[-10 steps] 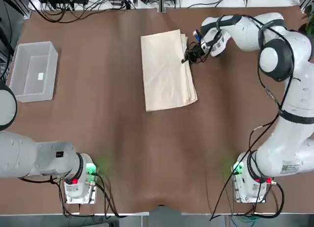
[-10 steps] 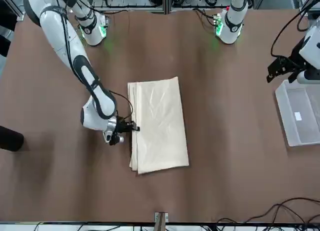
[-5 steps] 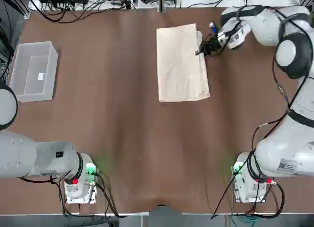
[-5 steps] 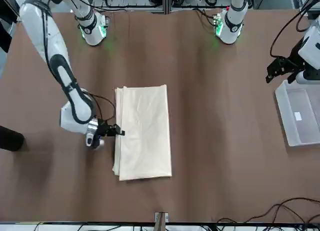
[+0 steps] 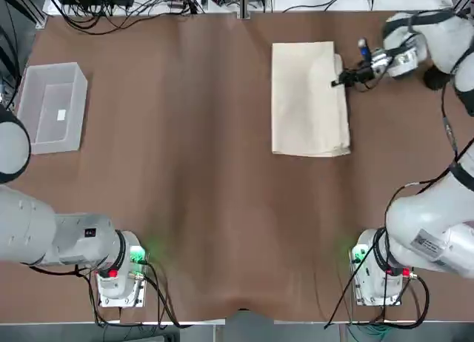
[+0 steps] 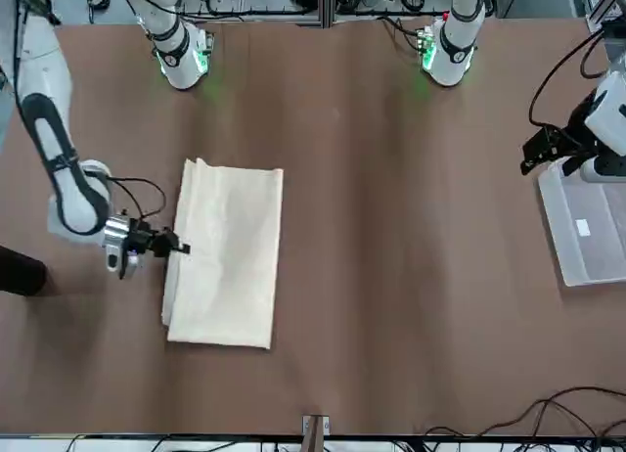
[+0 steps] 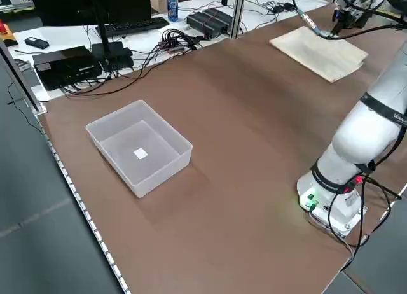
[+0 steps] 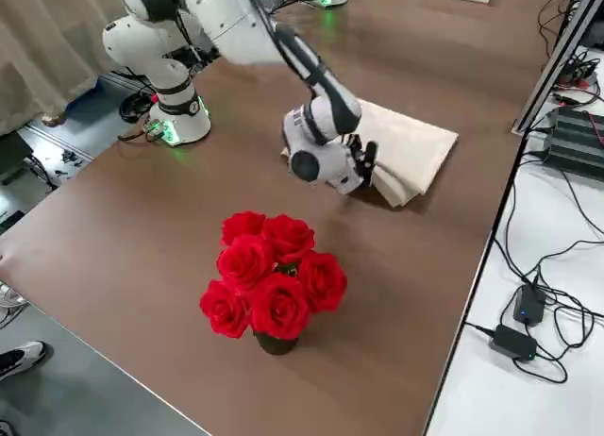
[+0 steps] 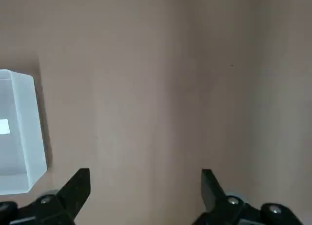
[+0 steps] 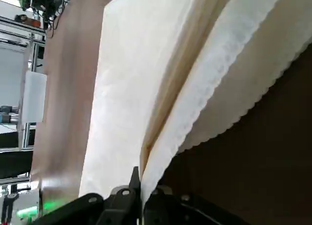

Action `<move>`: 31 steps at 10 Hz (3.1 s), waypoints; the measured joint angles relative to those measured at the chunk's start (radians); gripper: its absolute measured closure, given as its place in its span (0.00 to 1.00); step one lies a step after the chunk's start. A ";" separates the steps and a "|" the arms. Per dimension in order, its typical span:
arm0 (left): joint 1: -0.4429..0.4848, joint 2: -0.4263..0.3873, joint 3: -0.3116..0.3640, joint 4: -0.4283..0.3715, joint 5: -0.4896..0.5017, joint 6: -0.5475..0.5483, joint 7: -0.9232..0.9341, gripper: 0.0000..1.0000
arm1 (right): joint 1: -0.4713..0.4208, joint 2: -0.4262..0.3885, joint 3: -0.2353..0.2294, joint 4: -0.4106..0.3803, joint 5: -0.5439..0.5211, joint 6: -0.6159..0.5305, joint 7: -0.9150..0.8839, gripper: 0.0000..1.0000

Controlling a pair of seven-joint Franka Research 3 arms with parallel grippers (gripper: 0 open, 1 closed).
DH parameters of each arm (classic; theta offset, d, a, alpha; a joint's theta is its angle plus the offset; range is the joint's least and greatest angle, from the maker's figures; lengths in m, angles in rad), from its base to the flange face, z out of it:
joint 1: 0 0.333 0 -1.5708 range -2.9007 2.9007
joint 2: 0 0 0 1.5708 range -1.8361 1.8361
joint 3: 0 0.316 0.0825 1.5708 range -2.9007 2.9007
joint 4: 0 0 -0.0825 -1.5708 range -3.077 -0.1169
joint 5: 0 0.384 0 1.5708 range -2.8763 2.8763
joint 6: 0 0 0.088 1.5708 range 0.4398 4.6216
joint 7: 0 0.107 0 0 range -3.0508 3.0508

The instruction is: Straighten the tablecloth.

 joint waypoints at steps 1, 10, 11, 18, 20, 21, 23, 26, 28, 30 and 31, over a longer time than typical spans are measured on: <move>0.000 0.002 0.000 0.002 0.000 0.000 0.000 0.00 | -0.049 -0.001 0.001 0.002 -0.055 -0.036 -0.009 0.96; 0.000 0.014 0.001 0.026 0.049 0.000 0.000 0.00 | -0.294 -0.011 0.002 0.072 -0.260 -0.119 -0.085 0.96; 0.000 0.014 0.001 0.026 0.049 0.000 0.000 0.00 | -0.295 -0.011 0.003 0.076 -0.262 -0.119 -0.085 0.96; -0.010 0.072 -0.003 0.096 0.049 0.000 0.000 0.00 | -0.294 -0.008 0.010 0.141 -0.389 -0.118 -0.086 0.04; -0.010 0.075 -0.003 0.105 0.049 0.000 0.000 0.00 | -0.294 -0.007 0.011 0.160 -0.395 -0.126 -0.086 0.00; -0.010 0.076 -0.003 0.105 0.049 0.000 -0.001 0.00 | -0.292 -0.007 0.013 0.164 -0.395 -0.134 -0.085 0.00; -0.011 0.078 -0.004 0.110 0.049 0.003 0.000 0.00 | -0.284 -0.004 0.015 0.165 -0.395 -0.134 -0.078 0.00; -0.012 0.078 -0.004 0.116 0.049 0.003 0.000 0.00 | -0.285 0.046 0.012 0.165 -0.395 -0.088 -0.066 0.03; -0.012 0.079 -0.004 0.118 0.049 0.003 0.000 0.00 | -0.286 0.076 0.010 0.165 -0.395 -0.077 -0.048 0.07; -0.012 0.079 -0.004 0.119 0.049 0.003 0.000 0.00 | -0.286 0.077 0.010 0.166 -0.395 -0.077 -0.022 0.11; -0.012 0.079 -0.004 0.119 0.049 0.003 0.000 0.00 | -0.286 0.078 0.010 0.166 -0.395 -0.077 -0.006 0.15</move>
